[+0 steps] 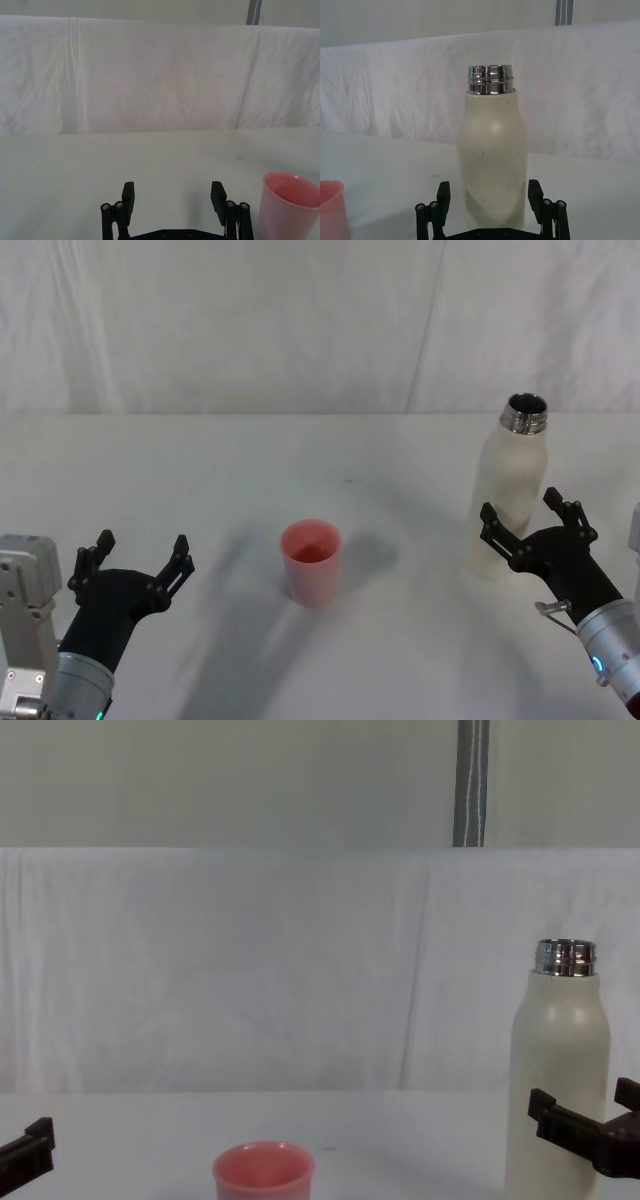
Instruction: Grasp the thermos with one hand and pour water into the cup lid.
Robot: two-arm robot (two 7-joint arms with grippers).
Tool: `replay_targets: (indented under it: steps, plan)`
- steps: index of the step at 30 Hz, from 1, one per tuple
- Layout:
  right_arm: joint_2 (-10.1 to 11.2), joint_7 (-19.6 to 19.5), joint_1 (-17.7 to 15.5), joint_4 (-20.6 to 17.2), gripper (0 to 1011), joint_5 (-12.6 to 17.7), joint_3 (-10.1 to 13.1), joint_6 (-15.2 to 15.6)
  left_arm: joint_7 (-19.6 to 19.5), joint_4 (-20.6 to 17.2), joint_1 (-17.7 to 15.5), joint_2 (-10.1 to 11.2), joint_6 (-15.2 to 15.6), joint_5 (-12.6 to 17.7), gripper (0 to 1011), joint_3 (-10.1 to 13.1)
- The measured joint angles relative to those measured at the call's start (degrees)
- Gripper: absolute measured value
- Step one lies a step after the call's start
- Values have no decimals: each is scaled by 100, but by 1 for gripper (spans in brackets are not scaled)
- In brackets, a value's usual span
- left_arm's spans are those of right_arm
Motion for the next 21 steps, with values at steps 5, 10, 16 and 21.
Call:
replay_targets:
  steps: [5, 10, 16, 21]
  plan:
    - [0, 10, 57, 68, 1001, -1, -5, -20, 0, 0, 0, 0, 0, 0, 1001, 0]
    - [3, 27, 121, 134, 1001, 2, -9, -40, 0, 0, 0, 0, 0, 0, 1001, 0]
    - [0, 50, 196, 211, 1001, 15, -18, -56, 0, 0, 0, 0, 0, 0, 1001, 0]
    - [-9, 66, 261, 280, 1001, 30, -36, -59, 0, 0, 0, 0, 0, 0, 1001, 0]
